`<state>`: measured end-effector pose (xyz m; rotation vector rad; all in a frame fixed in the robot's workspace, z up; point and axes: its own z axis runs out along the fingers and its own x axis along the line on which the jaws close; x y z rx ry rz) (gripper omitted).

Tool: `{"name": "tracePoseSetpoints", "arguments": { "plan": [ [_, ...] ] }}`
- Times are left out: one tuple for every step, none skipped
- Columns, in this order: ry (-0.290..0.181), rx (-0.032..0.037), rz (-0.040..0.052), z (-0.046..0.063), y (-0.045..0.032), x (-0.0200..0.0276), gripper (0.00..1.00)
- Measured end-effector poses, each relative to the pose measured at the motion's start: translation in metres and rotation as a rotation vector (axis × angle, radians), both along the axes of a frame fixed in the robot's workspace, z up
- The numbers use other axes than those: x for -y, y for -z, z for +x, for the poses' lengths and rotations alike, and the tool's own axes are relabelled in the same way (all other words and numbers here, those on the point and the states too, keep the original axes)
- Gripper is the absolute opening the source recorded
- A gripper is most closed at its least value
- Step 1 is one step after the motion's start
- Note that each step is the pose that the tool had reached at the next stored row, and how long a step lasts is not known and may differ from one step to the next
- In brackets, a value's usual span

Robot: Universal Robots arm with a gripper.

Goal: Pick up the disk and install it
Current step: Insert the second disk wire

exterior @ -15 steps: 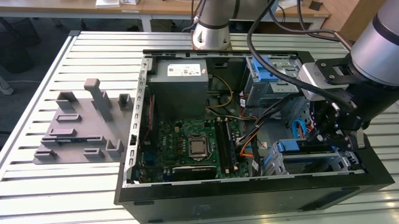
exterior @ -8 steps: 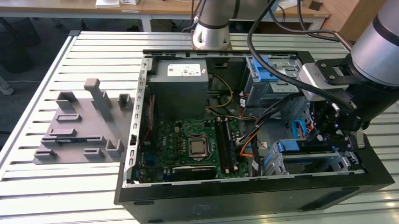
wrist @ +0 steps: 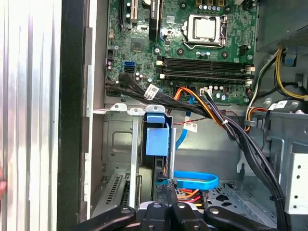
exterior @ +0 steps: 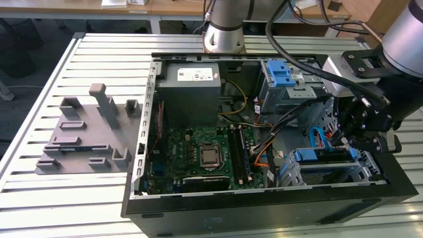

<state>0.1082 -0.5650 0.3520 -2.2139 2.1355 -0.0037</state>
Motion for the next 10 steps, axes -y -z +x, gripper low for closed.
{"name": "tracePoseSetpoints", "arguments": {
  "plan": [
    [0.0, 0.0, 0.0001, 0.0, -0.0005, 0.0, 0.11],
    [0.0, 0.0001, 0.0004, 0.0, -0.0004, 0.0, 0.11],
    [0.0, 0.0, 0.0001, -0.0005, -0.0005, 0.0, 0.11],
    [0.0, 0.0001, 0.0, -0.0016, -0.0006, 0.0, 0.11],
    [0.0, 0.0001, -0.0001, -0.0028, -0.0007, 0.0, 0.11],
    [0.0, 0.0001, -0.0001, -0.0036, -0.0006, 0.0001, 0.11],
    [0.0, 0.0001, -0.0001, -0.0038, -0.0006, 0.0001, 0.11],
    [0.0, 0.0001, 0.0001, -0.0038, -0.0006, 0.0, 0.11],
    [0.0, 0.0, 0.0001, -0.0041, -0.0005, 0.0, 0.11],
    [0.0, 0.0001, 0.0, -0.0043, -0.0005, 0.0, 0.11]
  ]
}}
